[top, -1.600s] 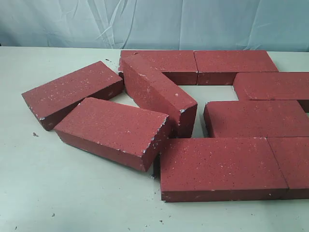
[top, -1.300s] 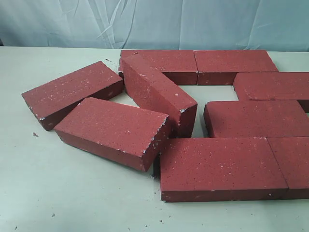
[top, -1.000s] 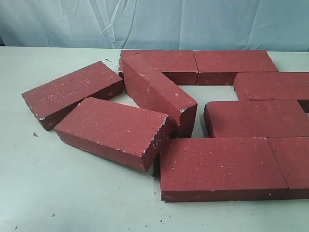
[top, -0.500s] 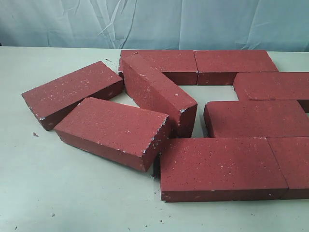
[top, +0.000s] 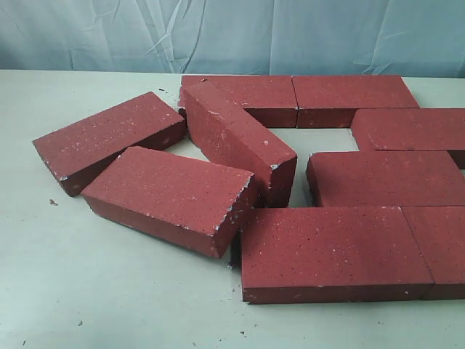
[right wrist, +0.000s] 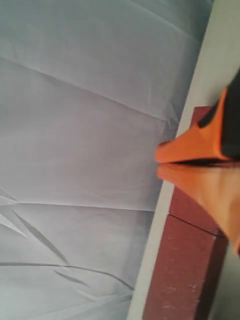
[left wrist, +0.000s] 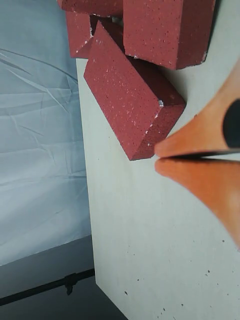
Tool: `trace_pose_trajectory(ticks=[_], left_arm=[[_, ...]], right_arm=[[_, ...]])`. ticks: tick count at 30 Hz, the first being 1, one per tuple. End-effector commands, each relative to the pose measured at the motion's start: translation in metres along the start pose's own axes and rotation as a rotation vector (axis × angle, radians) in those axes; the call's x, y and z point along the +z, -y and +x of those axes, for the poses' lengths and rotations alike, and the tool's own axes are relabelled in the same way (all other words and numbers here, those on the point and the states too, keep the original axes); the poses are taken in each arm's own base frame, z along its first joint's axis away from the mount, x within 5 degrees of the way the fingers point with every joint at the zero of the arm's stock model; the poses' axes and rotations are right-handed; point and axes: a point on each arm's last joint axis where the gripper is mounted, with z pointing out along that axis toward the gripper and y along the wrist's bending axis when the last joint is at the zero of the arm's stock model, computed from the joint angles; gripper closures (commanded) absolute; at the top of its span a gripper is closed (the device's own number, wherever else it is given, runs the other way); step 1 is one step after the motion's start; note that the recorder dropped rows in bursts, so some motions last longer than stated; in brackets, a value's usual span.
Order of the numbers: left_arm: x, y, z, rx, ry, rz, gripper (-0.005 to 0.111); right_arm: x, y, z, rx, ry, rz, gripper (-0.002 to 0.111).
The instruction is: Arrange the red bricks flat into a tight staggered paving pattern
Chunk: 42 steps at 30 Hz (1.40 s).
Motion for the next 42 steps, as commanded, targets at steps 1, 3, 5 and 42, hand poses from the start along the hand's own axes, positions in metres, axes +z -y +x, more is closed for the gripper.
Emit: trace_pose_trajectory(ticks=[1,3,5,42], left_arm=[[0.0,0.0,0.001,0.0,0.003,0.001,0.107],[0.0,0.0,0.001,0.0,0.003,0.001,0.107],[0.0,0.0,0.001,0.0,0.003,0.001,0.107],[0.0,0.0,0.001,0.0,0.003,0.001,0.107]], right_arm=[[0.029,-0.011,-0.002,-0.108,-0.19,-0.063,0.109],[0.04,-0.017,0.0,-0.135,-0.277,-0.128,0.109],[0.052,-0.023,-0.001,-0.162,-0.345,-0.214,0.109],[0.202,-0.172,0.057,-0.342,-0.667,-0.733,0.017]])
